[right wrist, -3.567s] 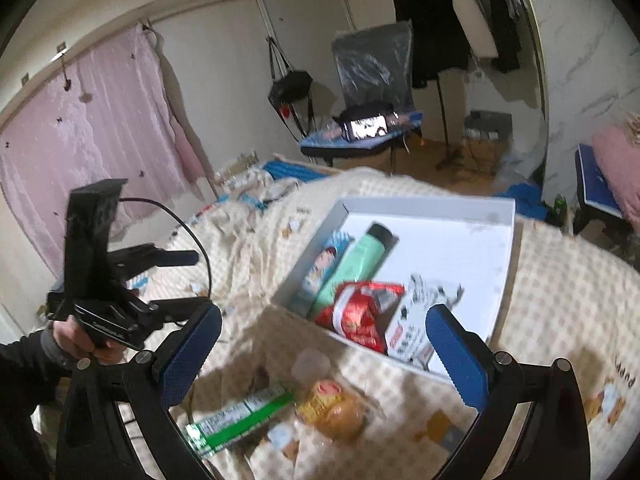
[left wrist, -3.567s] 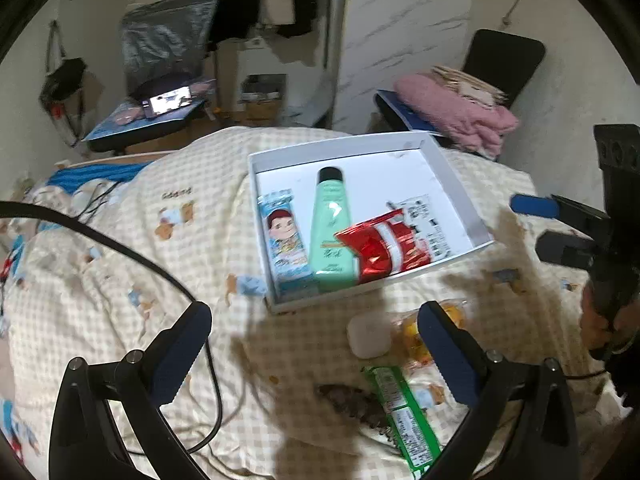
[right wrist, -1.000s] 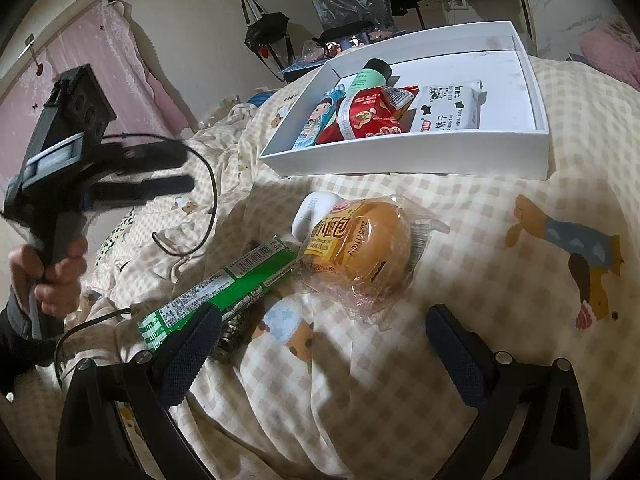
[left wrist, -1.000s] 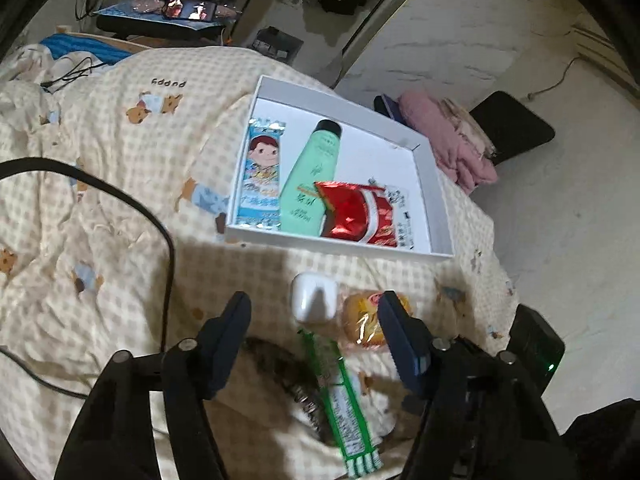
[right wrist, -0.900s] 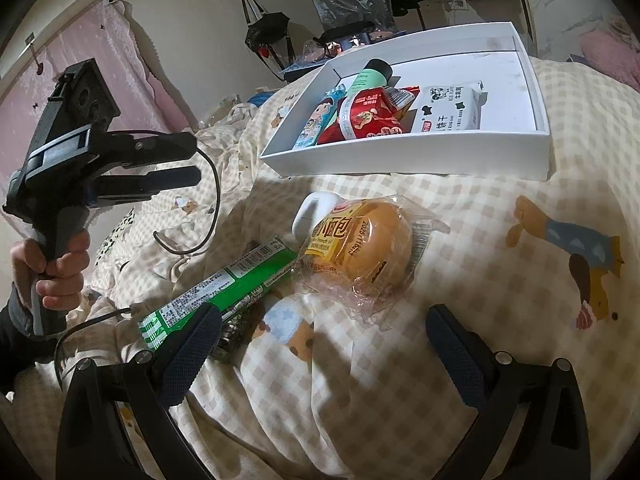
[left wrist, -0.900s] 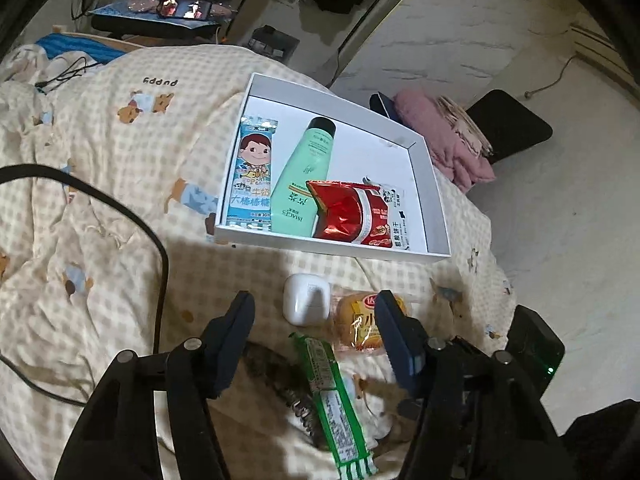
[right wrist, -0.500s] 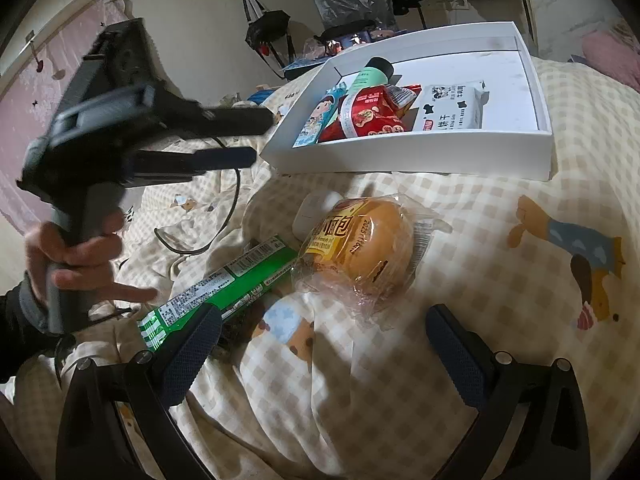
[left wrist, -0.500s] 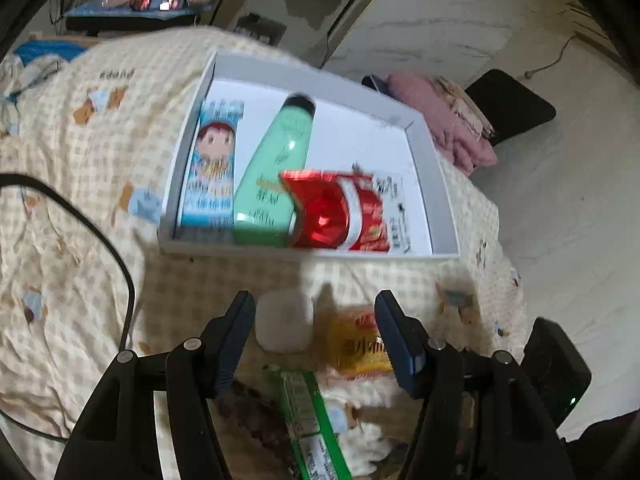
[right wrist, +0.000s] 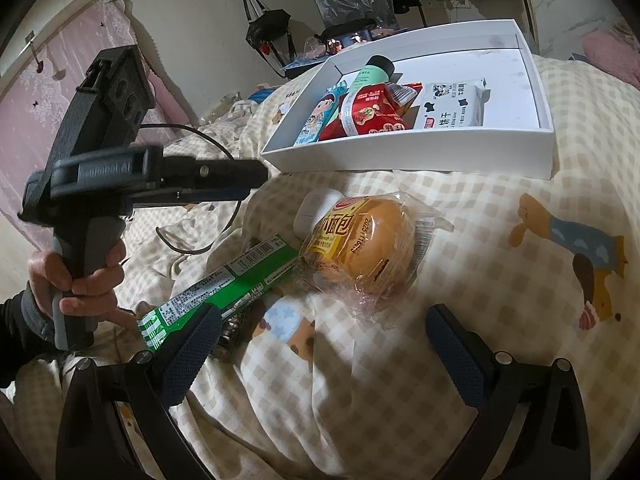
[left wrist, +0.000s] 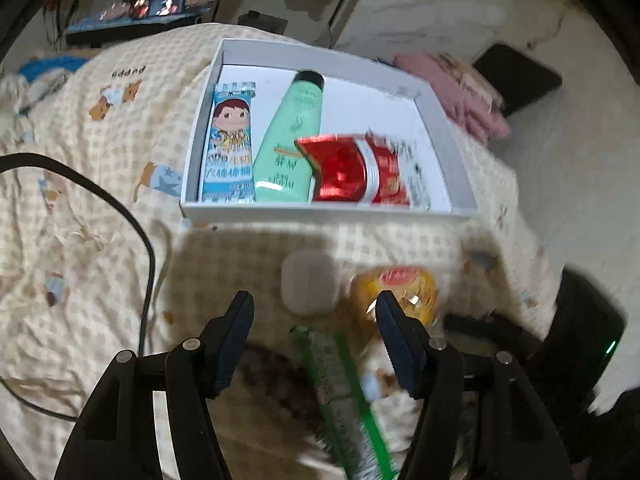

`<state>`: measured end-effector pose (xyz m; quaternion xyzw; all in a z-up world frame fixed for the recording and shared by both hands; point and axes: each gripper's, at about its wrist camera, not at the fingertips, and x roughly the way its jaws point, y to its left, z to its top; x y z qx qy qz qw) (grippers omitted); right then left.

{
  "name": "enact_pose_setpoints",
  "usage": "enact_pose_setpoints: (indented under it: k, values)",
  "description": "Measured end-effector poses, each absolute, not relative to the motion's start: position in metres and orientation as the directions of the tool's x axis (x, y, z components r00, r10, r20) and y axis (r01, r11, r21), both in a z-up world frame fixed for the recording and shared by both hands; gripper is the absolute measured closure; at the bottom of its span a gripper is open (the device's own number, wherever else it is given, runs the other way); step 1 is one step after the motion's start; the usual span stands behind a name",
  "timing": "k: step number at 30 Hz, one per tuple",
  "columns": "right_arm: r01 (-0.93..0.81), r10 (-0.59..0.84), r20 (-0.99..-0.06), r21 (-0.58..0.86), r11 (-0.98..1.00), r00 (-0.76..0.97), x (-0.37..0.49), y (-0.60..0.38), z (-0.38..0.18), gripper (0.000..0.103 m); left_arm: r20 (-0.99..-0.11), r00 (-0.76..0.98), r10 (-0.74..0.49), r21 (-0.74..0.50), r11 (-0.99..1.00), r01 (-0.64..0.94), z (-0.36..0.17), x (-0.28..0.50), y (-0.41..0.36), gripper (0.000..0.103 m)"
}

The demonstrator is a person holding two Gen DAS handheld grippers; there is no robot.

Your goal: Organize objects

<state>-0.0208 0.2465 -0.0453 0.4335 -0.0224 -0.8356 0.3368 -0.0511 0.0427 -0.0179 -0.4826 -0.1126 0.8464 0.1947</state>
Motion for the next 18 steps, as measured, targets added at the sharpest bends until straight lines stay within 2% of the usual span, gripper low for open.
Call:
enact_pose_setpoints:
  k: [7,10,18]
  values:
    - [0.542,-0.585,-0.708,0.335,-0.771,-0.395,-0.021,0.247,-0.044,0.0,-0.806,-0.415,0.422,-0.346,-0.905,-0.249,-0.021,-0.035,0.05,0.032]
    - [0.541,-0.588,-0.707,0.339,-0.77,-0.393,-0.022,0.247,-0.044,0.0,-0.809,-0.412,0.419,-0.347,-0.907,-0.24,-0.02,-0.032,0.047,0.028]
    - [0.539,-0.592,-0.705,0.346,-0.768,-0.391,-0.021,0.248,-0.047,0.0,-0.827,-0.365,0.427,-0.358,-0.902,-0.242,-0.03,-0.032,0.051,0.027]
